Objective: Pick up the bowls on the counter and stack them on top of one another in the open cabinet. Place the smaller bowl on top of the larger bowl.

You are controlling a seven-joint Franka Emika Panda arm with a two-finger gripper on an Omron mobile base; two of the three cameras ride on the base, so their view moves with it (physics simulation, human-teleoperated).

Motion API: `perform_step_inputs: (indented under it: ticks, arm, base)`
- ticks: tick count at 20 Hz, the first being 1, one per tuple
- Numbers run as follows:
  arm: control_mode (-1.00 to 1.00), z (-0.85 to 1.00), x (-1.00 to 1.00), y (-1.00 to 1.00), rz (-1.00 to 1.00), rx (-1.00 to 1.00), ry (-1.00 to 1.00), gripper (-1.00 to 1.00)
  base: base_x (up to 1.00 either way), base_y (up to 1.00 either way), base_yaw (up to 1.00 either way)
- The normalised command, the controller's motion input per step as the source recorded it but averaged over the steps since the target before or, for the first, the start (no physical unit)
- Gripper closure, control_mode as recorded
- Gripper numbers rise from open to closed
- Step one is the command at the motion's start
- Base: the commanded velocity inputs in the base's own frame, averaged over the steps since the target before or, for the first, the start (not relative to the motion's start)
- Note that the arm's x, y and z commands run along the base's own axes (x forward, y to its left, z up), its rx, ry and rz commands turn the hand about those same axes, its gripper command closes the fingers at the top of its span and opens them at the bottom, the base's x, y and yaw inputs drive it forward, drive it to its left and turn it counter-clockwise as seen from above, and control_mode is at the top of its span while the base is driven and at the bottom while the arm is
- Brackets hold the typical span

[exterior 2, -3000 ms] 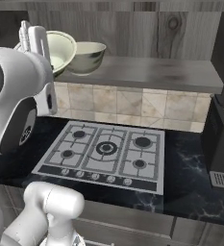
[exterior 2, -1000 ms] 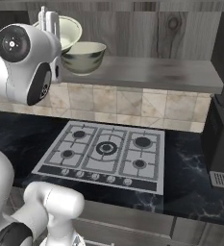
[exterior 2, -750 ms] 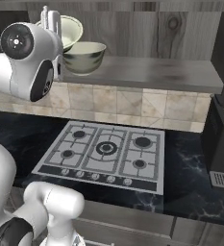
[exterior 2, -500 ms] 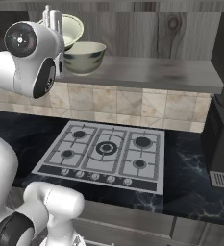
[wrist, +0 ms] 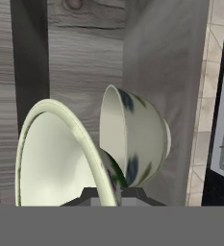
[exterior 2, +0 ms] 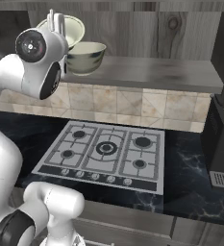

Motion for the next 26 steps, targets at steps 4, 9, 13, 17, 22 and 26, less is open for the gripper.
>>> perform_step_inputs:
  ticks: [4,9,13,17,22,26]
  arm:
    - [-1.00,-0.17,0.18,0.00,0.03,0.00,-0.02,1.00]
    - [-1.00,-0.13,0.23,0.00,0.02,0.00,-0.01,1.00]
    - [-1.00,-0.08,0.25,0.00,0.02,0.00,-0.01,1.00]
    - [-1.00,-0.05,0.26,0.00,0.01,0.00,-0.02,1.00]
    - [-1.00,-0.01,0.25,0.00,0.01,0.00,-0.03,1.00]
    - [-1.00,0.00,0.23,0.00,0.01,0.00,-0.02,1.00]
  base:
    - [0.00,0.00,0.00]
    - [0.00,0.00,0.00]
    - [0.00,0.00,0.00]
    - [0.00,0.00,0.00]
    - [0.00,0.00,0.00]
    - [0.00,0.00,0.00]
